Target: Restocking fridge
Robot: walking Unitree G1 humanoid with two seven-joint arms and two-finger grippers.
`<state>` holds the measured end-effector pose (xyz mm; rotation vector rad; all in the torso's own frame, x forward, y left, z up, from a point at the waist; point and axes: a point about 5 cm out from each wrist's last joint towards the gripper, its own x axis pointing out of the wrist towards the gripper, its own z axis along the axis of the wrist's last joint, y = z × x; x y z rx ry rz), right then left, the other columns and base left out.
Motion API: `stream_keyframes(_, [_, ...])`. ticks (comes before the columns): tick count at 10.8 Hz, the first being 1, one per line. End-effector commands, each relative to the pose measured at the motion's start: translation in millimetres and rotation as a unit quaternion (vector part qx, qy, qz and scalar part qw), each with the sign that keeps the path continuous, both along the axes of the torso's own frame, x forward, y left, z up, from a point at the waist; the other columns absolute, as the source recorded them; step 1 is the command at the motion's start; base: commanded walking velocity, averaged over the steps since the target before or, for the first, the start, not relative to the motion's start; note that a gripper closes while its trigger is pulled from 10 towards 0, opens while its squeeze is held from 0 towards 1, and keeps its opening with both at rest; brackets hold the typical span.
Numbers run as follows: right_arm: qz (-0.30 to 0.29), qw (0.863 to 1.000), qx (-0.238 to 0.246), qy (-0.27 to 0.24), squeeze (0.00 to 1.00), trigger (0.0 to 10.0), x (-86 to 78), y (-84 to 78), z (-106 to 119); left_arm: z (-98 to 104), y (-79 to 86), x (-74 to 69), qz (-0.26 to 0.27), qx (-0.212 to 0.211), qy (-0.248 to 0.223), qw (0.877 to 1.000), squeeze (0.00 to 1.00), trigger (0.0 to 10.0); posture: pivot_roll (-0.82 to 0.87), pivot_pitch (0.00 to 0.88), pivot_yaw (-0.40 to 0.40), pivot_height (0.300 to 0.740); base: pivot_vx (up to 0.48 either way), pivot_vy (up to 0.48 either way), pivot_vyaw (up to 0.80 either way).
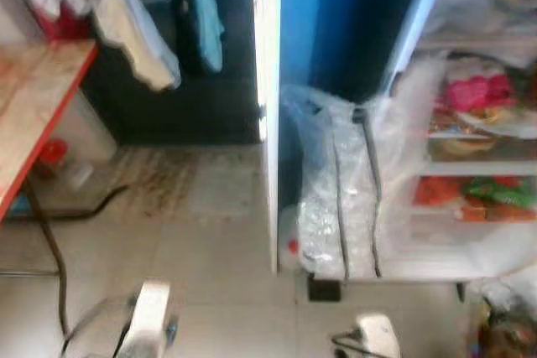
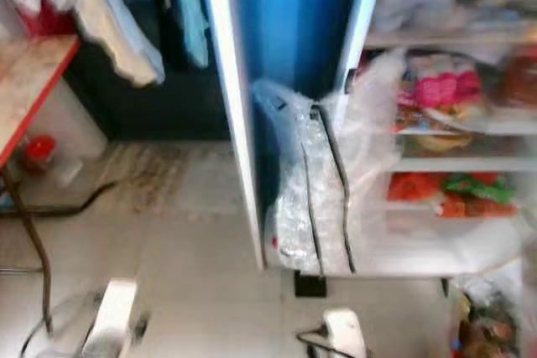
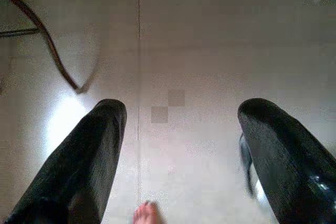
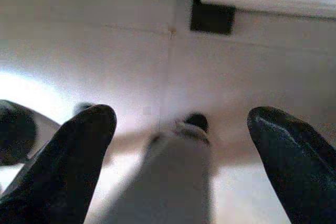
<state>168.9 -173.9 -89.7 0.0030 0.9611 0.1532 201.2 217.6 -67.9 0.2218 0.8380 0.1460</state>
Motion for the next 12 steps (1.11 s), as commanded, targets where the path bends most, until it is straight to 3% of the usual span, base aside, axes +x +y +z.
stream_keyframes(1, [-0.007,1.0,-0.003,0.023,0.0,10.0,-12.5,-3.9,-5.3,2.2,-2.5,5.0,-0.003,0.001,-0.006,1.0,0.0,10.0,-0.04,0.12,0.059,0.74,0.0,0.0,-0.8])
stream_keyframes(3, [-0.006,1.0,-0.005,0.023,0.0,10.0,-12.4,-4.1,-5.2,2.2,-3.6,5.4,-0.001,-0.001,-0.006,1.0,0.0,10.0,-0.04,0.126,0.058,0.74,0.0,0.24,-0.8])
stream_keyframes(7, [-0.01,1.0,0.003,0.016,0.0,10.0,-11.4,-3.5,-4.5,3.0,-3.9,6.8,-0.002,0.0,-0.009,1.0,0.0,10.0,-0.04,0.133,0.057,0.74,0.0,0.48,0.0])
stream_keyframes(10, [-0.012,1.0,0.007,0.012,0.0,10.0,-10.8,-2.7,-4.1,3.2,-4.8,7.4,-0.009,0.003,-0.009,1.0,0.0,10.0,-0.03,0.133,0.059,0.74,0.0,0.0,0.0])
stream_keyframes(12, [-0.01,1.0,0.002,0.014,0.0,10.0,-10.9,-3.0,-4.3,3.3,-6.7,8.2,-0.012,0.002,-0.01,1.0,0.0,10.0,-0.03,0.132,0.06,0.74,0.0,0.0,-0.79])
